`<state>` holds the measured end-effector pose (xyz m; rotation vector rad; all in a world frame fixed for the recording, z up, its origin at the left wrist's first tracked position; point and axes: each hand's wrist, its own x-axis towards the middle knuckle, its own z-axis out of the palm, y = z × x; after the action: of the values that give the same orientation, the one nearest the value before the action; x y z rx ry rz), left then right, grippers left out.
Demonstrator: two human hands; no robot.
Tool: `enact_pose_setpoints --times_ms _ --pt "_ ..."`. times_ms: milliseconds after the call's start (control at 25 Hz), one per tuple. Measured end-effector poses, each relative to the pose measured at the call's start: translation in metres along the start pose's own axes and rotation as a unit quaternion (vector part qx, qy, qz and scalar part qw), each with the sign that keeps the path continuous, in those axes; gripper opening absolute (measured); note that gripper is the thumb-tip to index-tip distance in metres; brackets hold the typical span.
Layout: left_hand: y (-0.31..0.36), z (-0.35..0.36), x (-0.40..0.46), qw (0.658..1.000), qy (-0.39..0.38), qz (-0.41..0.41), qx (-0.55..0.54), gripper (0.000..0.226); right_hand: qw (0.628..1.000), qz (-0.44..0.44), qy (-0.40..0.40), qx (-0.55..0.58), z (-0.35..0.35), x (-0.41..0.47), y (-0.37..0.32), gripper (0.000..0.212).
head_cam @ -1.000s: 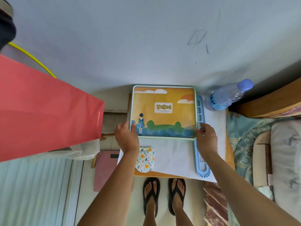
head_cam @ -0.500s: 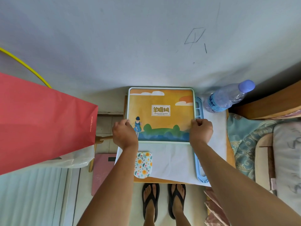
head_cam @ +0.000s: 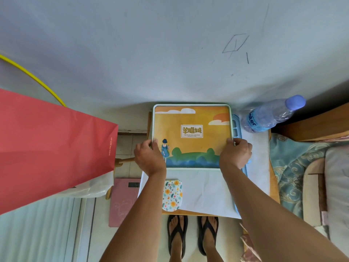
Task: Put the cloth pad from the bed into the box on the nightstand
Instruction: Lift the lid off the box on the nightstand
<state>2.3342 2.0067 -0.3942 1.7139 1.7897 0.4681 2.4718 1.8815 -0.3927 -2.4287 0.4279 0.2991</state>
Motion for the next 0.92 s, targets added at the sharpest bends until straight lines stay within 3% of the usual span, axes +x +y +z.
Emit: enact_pose_setpoints --times_ms 120,240,400,520,680,840,920 --pt "0.004 0.003 0.005 1.0 0.005 0.012 -0.016 0.016 1.0 -0.019 -0.017 0.003 -0.001 0.007 0.002 0.023" --pt "0.006 0.005 0.005 0.997 0.004 0.036 0.061 0.019 0.993 -0.083 -0.017 -0.08 -0.001 0.007 0.002 0.024" --pt "0.012 0.012 0.004 0.991 0.013 0.006 0.131 0.022 0.989 -0.084 0.007 -0.118 0.006 0.002 -0.001 0.025" --pt "0.016 0.016 0.004 0.991 0.018 -0.008 0.132 0.021 0.992 -0.073 0.016 -0.104 0.007 0.0 -0.003 0.024" --pt "0.007 0.014 0.006 0.991 0.001 0.034 0.132 0.021 0.999 -0.047 -0.001 -0.017 0.001 0.0 0.001 0.025" --pt "0.009 0.014 0.013 0.999 0.003 0.034 0.029 0.025 0.998 -0.037 -0.002 0.042 0.0 0.004 0.003 0.025" --pt "0.011 0.017 0.02 0.999 0.004 0.035 0.033 0.02 0.997 -0.066 -0.001 0.029 0.003 0.005 0.003 0.025"
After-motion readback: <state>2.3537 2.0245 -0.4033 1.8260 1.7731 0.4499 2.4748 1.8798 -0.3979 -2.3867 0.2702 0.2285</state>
